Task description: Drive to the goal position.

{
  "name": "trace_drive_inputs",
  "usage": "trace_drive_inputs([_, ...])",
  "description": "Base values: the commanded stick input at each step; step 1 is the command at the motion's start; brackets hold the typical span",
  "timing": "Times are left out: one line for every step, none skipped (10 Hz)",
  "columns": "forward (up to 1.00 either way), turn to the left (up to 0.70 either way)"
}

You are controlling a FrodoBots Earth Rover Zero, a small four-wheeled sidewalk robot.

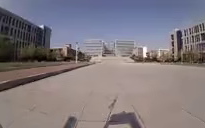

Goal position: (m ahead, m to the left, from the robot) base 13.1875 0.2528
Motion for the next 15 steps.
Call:
trace_drive_inputs([0.70, 0.00])
trace_drive_inputs([0.70, 0.00])
trace_drive_inputs([0.70, 0.00])
trace_drive_inputs([0.70, 0.00])
trace_drive_inputs([0.70, 0.00])
trace_drive_inputs([0.70, 0.00])
trace_drive_inputs([0.70, 0.00])
trace_drive_inputs([0.70, 0.00])
trace_drive_inputs([0.70, 0.00])
trace_drive_inputs([0.70, 0.00])
trace_drive_inputs([0.70, 0.00])
trace_drive_inputs([0.70, 0.00])
trace_drive_inputs([0.70, 0.00])
trace_drive_inputs([0.70, 0.00])
trace_drive_inputs([0.70, 0.00])
